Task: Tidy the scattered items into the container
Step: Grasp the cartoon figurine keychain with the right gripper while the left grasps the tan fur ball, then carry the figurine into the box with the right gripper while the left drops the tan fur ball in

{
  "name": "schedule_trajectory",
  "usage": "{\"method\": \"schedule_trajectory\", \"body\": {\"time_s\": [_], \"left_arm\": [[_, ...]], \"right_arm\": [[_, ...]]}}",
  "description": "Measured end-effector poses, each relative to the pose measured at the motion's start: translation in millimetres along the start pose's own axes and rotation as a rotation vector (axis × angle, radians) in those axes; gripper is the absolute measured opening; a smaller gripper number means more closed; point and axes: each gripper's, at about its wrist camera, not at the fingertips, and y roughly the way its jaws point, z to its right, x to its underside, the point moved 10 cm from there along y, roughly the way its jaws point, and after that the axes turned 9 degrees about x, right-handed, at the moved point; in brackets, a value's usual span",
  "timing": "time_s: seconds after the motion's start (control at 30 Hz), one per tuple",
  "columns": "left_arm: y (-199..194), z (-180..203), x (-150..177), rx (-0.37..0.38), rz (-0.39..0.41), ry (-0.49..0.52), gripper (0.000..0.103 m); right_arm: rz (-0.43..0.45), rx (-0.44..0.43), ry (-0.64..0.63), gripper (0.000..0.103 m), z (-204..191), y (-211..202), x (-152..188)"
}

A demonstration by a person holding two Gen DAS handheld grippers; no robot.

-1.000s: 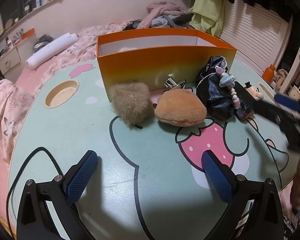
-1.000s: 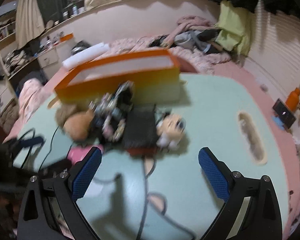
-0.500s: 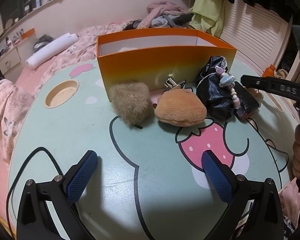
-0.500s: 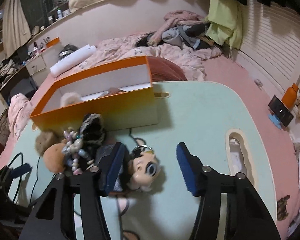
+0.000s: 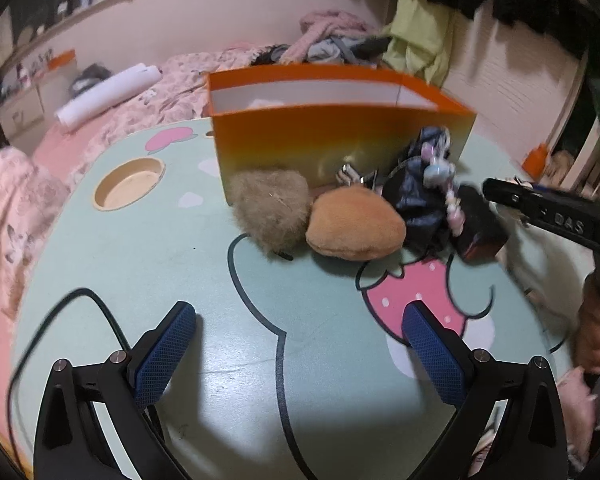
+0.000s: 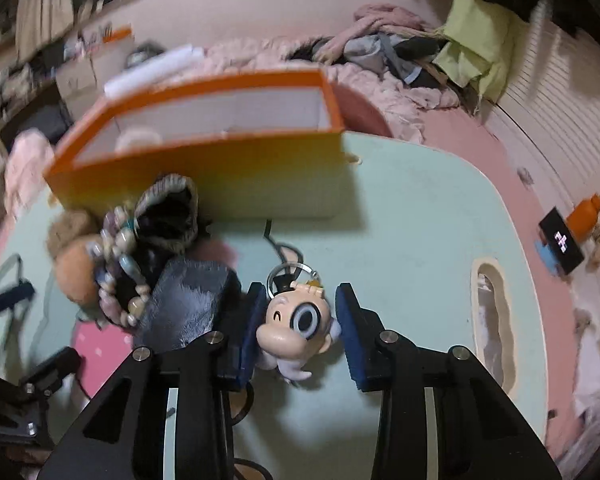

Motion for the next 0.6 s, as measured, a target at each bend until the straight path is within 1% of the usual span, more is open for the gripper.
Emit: {"method": "schedule_trajectory", "body": {"time_s": [0.07, 0.13, 0.2, 0.23, 0.27, 0.3, 0.33, 0.37, 0.4, 0.43, 0.47, 0.5, 0.53, 0.57, 0.6], "left_arm": [[-6.2, -4.9, -5.4, 0.029, 0.028, -0.037, 0.103], [-13.1, -12.3, -17.2, 0.058, 0.067, -0.083, 0.103], [-18.3, -20.4, -33.4, 0.069, 0.099, -0.125, 0.100], [-19.6, -23.7, -40.4, 0.074, 0.109, -0.143, 0.097], [-19.5, -26.2, -47.7, 0.085, 0.114, -0.159, 0.097], [-15.0, -29.2, -55.9, 0.106, 0.104, -0.185, 0.096], [-9.9, -31.4, -59.5, 0.113, 0.086, -0.202, 0.093], [-3.8, -32.9, -61.5, 0.117, 0.064, -0.217, 0.087], [4.6, -33.2, -62.4, 0.121, 0.037, -0.228, 0.083], [15.1, -32.1, -61.7, 0.125, 0.003, -0.230, 0.077], [23.6, -31.4, -59.9, 0.120, -0.024, -0.231, 0.070], [36.0, -31.6, -56.3, 0.105, -0.064, -0.233, 0.066], [37.6, -30.7, -57.5, 0.087, -0.053, -0.216, 0.061], [38.0, -31.2, -57.9, 0.060, -0.044, -0.195, 0.051], [39.1, -31.5, -58.0, 0.022, -0.042, -0.167, 0.044]], "right_arm": [[0.084, -0.027, 0.042, 0.036, 7.8, -18.0, -5.6], [0.128, -0.045, 0.065, 0.036, 11.1, -30.2, -8.6], [0.147, -0.064, 0.076, 0.036, 10.0, -35.0, -13.1], [0.151, -0.075, 0.081, 0.036, 9.5, -36.5, -13.1], [0.154, -0.081, 0.082, 0.036, 8.5, -37.3, -13.9], [0.155, -0.083, 0.082, 0.036, 7.8, -37.3, -15.3], [0.153, -0.084, 0.082, 0.036, 6.4, -36.9, -15.5], [0.150, -0.084, 0.080, 0.036, 4.6, -36.0, -15.0], [0.147, -0.083, 0.079, 0.036, 4.0, -34.5, -15.4], [0.145, -0.081, 0.077, 0.036, 3.2, -33.6, -15.2], [0.144, -0.079, 0.077, 0.036, 2.5, -34.2, -13.9], [0.143, -0.079, 0.077, 0.036, 1.9, -35.1, -13.3], [0.144, -0.079, 0.077, 0.036, 1.7, -35.4, -13.2], [0.144, -0.078, 0.077, 0.036, 1.6, -35.3, -13.3], [0.143, -0.078, 0.078, 0.036, 1.3, -35.0, -13.2]]}}
